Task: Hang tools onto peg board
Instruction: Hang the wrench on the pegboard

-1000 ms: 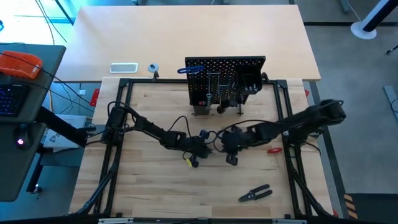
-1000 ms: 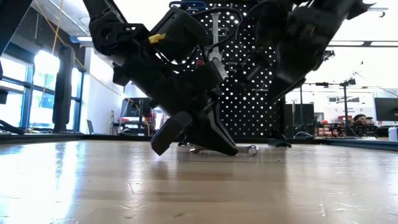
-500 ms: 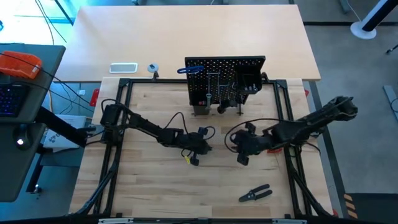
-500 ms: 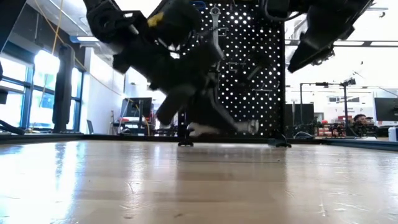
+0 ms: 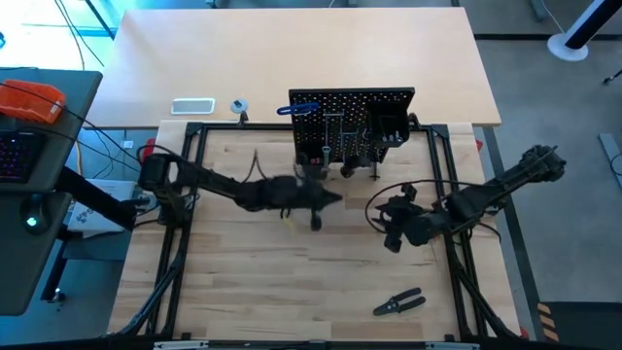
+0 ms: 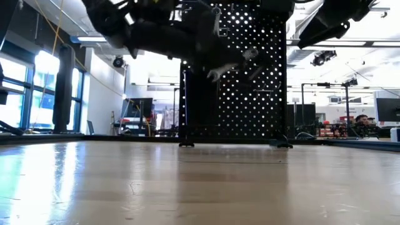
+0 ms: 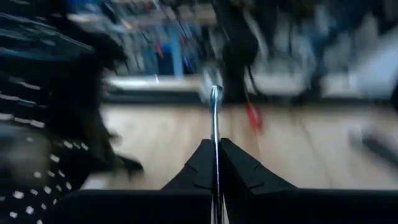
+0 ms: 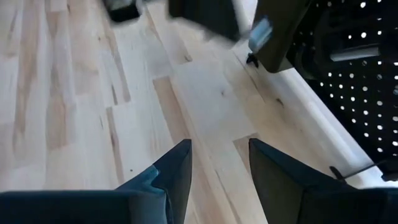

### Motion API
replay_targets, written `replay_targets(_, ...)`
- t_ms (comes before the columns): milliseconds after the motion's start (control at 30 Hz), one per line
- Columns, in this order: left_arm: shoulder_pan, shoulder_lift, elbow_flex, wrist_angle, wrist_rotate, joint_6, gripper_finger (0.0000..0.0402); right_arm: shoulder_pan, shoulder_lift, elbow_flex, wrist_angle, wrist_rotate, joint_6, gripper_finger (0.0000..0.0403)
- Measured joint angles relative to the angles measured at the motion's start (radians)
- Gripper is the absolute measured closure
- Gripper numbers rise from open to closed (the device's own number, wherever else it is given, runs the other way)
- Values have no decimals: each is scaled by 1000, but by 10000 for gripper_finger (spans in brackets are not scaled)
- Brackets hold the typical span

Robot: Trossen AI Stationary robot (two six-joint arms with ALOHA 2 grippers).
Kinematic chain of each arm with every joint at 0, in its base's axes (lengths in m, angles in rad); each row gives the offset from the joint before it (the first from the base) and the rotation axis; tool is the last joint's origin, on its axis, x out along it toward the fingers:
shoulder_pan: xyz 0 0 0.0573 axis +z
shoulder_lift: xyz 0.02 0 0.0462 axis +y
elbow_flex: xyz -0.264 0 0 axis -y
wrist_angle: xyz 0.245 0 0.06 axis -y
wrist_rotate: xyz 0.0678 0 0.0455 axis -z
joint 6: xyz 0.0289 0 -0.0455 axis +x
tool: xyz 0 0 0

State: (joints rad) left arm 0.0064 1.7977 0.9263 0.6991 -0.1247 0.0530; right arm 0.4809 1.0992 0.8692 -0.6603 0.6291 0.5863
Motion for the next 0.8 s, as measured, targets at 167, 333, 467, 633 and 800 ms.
replay_targets(167,51,-4,-90,284,10,-179,401,15,0,0,-4,7,-13,249)
replay_targets(333,59,-4,-102,342,2,-246,401,26,0,0,-6,26,-29,249)
replay_targets(467,48,-4,-101,360,-39,-259,401,25,0,0,-6,46,-44,249)
replay_targets(633,28,-4,-102,403,-16,-288,401,24,1,0,43,49,-54,249)
replay_targets(800,-15,-4,-101,459,23,-278,401,52,35,0,126,54,-64,249)
